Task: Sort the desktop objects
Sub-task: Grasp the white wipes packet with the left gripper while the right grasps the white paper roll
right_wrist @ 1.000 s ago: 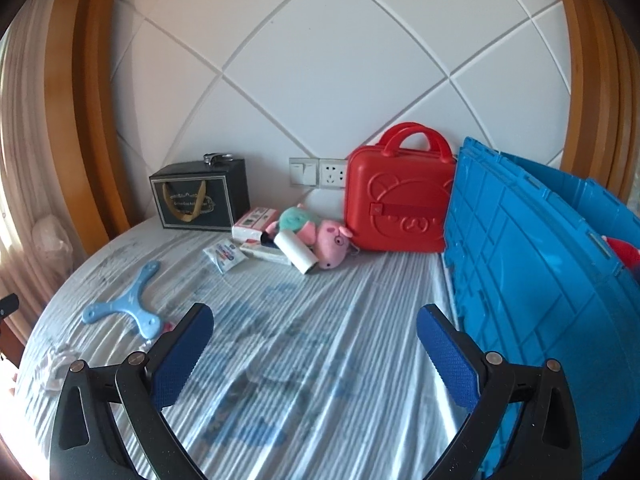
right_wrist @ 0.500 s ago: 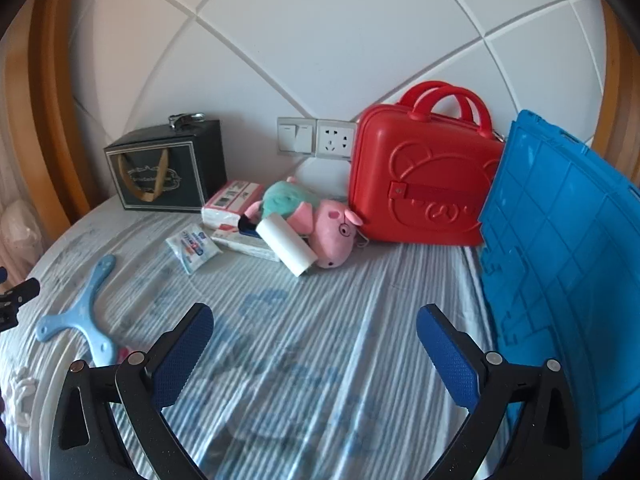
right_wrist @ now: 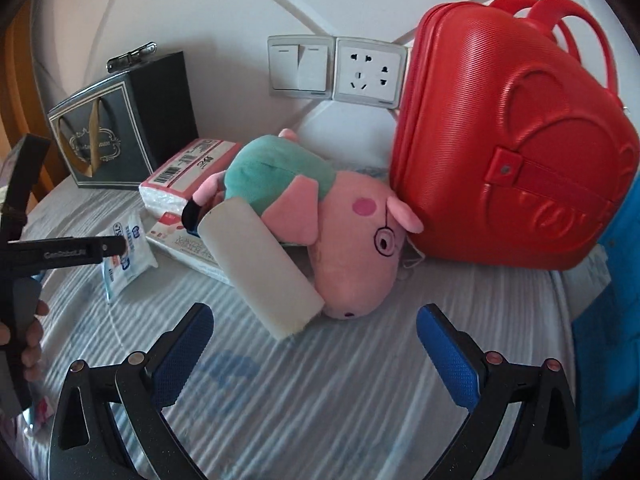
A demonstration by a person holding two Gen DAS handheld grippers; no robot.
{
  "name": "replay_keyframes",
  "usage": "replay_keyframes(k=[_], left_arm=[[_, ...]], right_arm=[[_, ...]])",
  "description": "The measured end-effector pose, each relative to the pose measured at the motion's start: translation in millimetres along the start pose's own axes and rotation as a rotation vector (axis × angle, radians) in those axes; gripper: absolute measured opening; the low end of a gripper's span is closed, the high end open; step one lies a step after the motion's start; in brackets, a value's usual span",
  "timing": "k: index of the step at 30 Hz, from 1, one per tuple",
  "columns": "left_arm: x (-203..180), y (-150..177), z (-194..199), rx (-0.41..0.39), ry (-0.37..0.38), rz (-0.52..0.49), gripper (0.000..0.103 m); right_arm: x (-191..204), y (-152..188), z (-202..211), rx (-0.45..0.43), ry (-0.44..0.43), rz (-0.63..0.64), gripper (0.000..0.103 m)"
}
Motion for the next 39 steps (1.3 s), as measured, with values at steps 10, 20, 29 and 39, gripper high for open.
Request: replay_keyframes(k=[10, 20, 29, 39], left_arm=[[-7, 22, -2, -0.037, 0.0, -0.108, 0.068], [2, 67, 22, -0.041, 0.026, -0.189, 0.05], [-14, 90, 37, -0.068, 0.029, -0.243, 0.012], [-15, 86, 114, -0.212, 0.041, -0.239, 0.012]], right_arm=[[21, 0, -39, 0.044, -0.029, 0.053, 0.075], [53, 13, -28, 0.082, -0.085, 0.097, 0.08], [47, 4, -43, 0.05, -0.049, 0.093, 0.049], [48, 26, 19, -0.033, -0.145, -0.059, 0.041]])
Point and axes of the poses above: each gripper's, at about its wrist camera, not at the fingertips, and z roughly against the way its jaws point, x to its left, y to its underside, the point moved 3 cm from there along -z, roughly the way its jaws point, and after that the axes turned 2 degrees about -z, right-handed, at the moved point
